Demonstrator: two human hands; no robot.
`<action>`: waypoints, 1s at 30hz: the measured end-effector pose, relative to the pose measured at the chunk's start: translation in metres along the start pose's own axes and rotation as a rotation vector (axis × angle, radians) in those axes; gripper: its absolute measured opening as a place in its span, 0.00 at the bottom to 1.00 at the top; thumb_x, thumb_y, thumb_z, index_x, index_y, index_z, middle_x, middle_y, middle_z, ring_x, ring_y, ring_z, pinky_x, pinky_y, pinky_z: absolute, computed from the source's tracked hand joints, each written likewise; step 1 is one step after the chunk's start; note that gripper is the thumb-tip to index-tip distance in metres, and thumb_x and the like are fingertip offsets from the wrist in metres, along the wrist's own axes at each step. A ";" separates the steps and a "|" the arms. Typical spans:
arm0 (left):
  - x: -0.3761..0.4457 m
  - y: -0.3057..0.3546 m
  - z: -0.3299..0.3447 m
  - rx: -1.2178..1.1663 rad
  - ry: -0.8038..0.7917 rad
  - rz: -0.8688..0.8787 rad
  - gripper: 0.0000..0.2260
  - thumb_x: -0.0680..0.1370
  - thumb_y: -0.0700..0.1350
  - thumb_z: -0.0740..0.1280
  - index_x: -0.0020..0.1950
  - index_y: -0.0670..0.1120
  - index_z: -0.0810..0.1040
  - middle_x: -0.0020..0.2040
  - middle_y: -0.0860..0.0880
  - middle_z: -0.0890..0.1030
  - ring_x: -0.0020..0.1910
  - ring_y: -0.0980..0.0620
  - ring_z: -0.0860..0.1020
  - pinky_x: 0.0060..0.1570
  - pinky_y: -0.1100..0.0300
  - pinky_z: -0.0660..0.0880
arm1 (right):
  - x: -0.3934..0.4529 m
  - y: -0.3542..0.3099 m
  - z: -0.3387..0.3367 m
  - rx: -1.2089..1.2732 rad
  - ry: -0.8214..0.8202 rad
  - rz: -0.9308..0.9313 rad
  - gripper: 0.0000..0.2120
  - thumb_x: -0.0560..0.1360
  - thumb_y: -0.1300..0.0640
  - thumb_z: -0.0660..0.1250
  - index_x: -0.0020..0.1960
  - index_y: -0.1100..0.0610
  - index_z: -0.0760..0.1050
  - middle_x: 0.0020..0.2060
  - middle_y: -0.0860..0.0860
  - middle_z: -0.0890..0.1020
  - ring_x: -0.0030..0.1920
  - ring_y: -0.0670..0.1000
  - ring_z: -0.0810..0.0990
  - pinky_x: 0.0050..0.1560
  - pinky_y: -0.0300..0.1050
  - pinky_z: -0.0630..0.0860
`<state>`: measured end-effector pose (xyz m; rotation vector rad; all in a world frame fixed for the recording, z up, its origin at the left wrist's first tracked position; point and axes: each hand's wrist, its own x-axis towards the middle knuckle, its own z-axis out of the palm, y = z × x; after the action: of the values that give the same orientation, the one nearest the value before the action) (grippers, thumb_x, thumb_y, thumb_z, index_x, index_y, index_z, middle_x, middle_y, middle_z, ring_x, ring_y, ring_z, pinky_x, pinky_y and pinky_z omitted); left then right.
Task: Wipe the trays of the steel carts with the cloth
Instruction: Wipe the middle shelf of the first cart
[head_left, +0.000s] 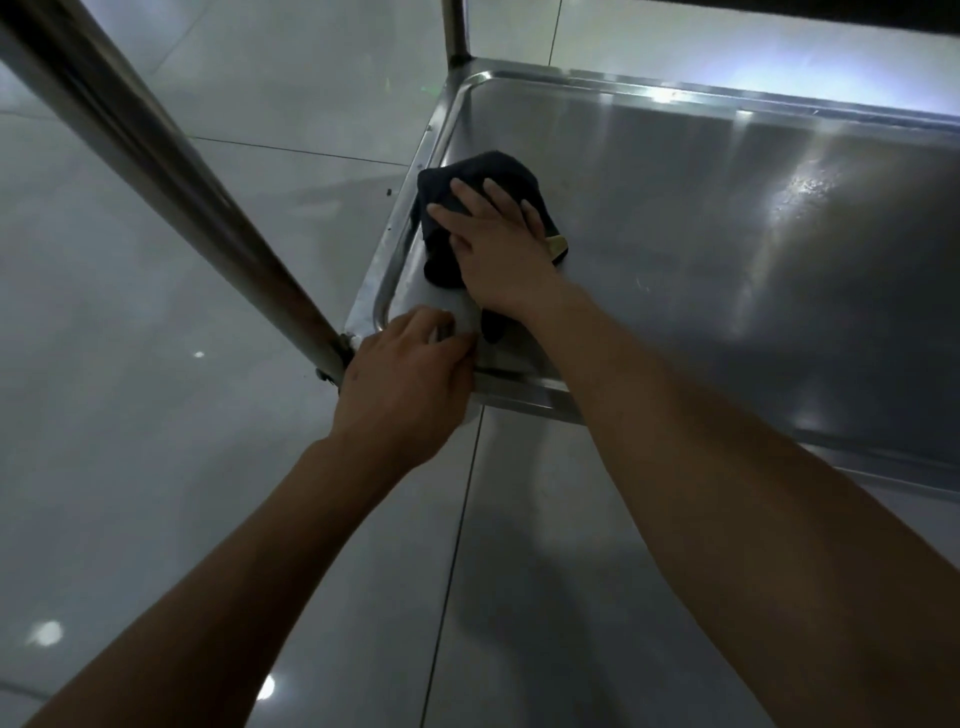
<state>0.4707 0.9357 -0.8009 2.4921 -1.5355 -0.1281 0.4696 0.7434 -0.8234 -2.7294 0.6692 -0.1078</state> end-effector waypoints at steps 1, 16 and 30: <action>0.000 0.001 0.000 0.006 0.002 -0.004 0.16 0.83 0.51 0.58 0.67 0.51 0.79 0.63 0.49 0.75 0.58 0.47 0.75 0.55 0.47 0.75 | -0.005 0.003 0.001 0.003 0.021 0.011 0.22 0.84 0.50 0.51 0.77 0.37 0.59 0.80 0.41 0.52 0.80 0.50 0.44 0.78 0.57 0.42; 0.062 0.138 0.019 0.050 -0.082 0.107 0.23 0.76 0.61 0.58 0.62 0.49 0.78 0.65 0.44 0.76 0.64 0.38 0.73 0.61 0.41 0.73 | -0.173 0.212 -0.072 -0.049 0.203 0.379 0.21 0.84 0.50 0.51 0.76 0.42 0.65 0.80 0.46 0.58 0.80 0.54 0.50 0.78 0.61 0.49; 0.087 0.148 0.030 0.061 -0.035 0.081 0.22 0.77 0.62 0.61 0.66 0.54 0.76 0.69 0.45 0.73 0.68 0.39 0.69 0.62 0.38 0.70 | -0.243 0.279 -0.097 -0.136 0.272 0.613 0.22 0.83 0.53 0.54 0.77 0.44 0.64 0.80 0.49 0.58 0.79 0.57 0.52 0.76 0.64 0.50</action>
<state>0.3754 0.7895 -0.7933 2.4817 -1.6768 -0.1138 0.1175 0.5932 -0.8235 -2.5187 1.6037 -0.2953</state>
